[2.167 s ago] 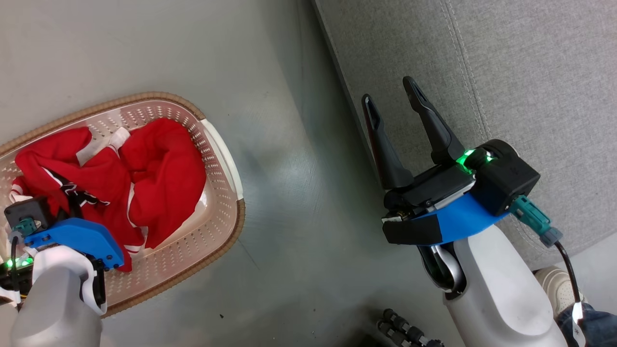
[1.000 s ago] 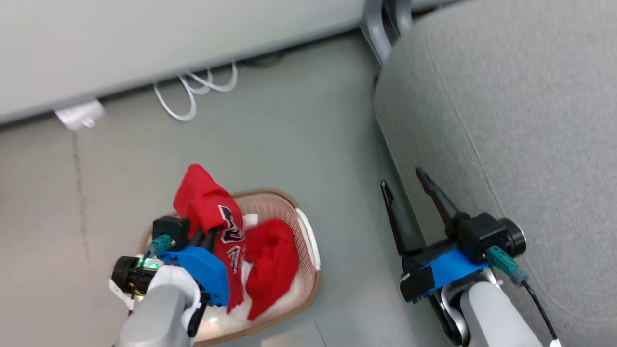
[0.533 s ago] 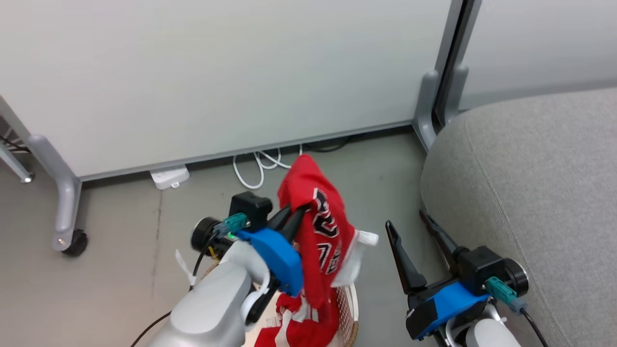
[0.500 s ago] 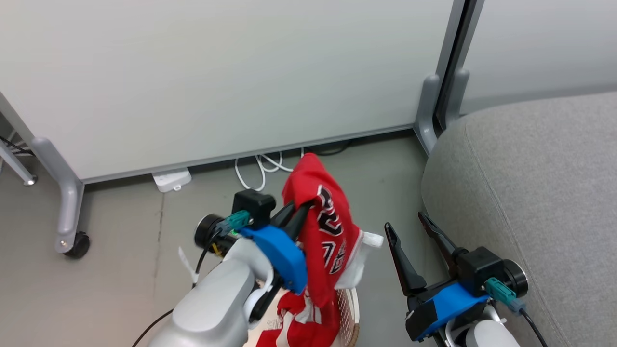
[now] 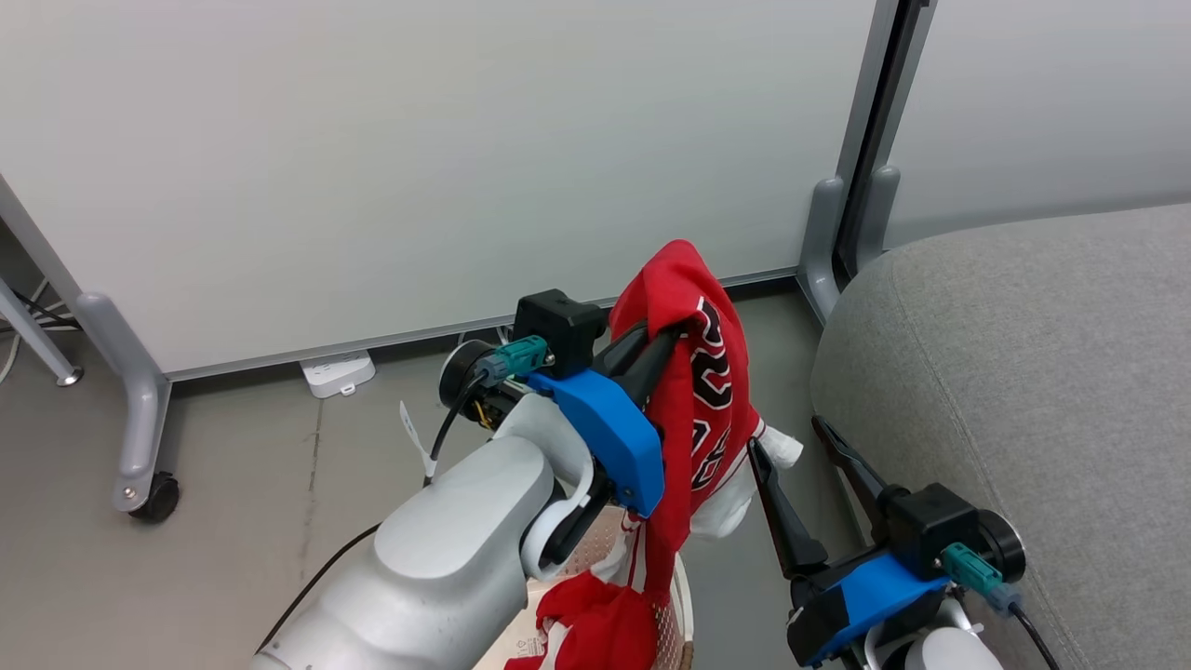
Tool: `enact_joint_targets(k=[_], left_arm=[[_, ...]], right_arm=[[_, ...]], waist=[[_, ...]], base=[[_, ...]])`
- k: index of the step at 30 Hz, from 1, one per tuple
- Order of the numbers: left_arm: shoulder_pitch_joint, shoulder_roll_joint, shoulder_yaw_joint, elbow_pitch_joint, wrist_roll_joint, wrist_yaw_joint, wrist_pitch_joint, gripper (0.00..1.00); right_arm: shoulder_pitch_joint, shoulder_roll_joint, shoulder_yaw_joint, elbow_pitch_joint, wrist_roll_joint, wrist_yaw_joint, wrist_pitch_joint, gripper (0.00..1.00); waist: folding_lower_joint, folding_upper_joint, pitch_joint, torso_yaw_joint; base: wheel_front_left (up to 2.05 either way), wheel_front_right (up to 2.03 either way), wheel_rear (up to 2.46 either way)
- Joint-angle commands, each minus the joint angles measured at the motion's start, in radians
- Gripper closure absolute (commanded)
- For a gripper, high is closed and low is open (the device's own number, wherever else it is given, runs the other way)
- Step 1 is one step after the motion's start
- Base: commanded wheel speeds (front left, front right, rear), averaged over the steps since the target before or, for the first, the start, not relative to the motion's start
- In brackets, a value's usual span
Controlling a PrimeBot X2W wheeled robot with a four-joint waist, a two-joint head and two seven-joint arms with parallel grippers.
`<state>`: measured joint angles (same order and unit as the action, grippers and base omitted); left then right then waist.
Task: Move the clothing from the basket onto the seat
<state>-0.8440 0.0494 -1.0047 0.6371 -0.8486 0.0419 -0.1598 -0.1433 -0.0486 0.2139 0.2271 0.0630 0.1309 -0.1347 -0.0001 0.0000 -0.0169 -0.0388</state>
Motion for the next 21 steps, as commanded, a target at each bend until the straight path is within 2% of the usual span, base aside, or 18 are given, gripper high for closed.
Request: enact_joint_targets(k=[1,9,16,21], left_arm=[[-0.017,0.002,-0.011,0.001,-0.013,0.007,-0.009,1.00],[-0.048,0.002,-0.075,0.026,-0.089,0.025,-0.041,1.00],[-0.069,0.002,-0.124,0.042,-0.138,0.033,-0.061,1.00],[-0.085,0.002,-0.156,0.051,-0.171,0.036,-0.072,1.00]], right_arm=[[0.010,-0.003,0.001,-0.005,-0.002,0.000,0.002,0.00],[0.008,-0.003,0.020,-0.020,0.015,0.000,0.011,0.00],[-0.024,-0.003,0.103,-0.023,0.079,0.000,0.044,0.00],[-0.083,-0.003,0.163,0.031,0.097,0.000,0.078,0.00]], waist=[[0.0001,0.0000,0.000,-0.003],[0.0001,0.0000,0.010,-0.005],[0.0001,0.0000,0.018,0.000],[0.0001,0.0000,0.020,0.003]], base=[[0.00,0.00,0.00],[0.00,0.00,0.00],[0.00,0.00,0.00],[0.00,0.00,0.00]])
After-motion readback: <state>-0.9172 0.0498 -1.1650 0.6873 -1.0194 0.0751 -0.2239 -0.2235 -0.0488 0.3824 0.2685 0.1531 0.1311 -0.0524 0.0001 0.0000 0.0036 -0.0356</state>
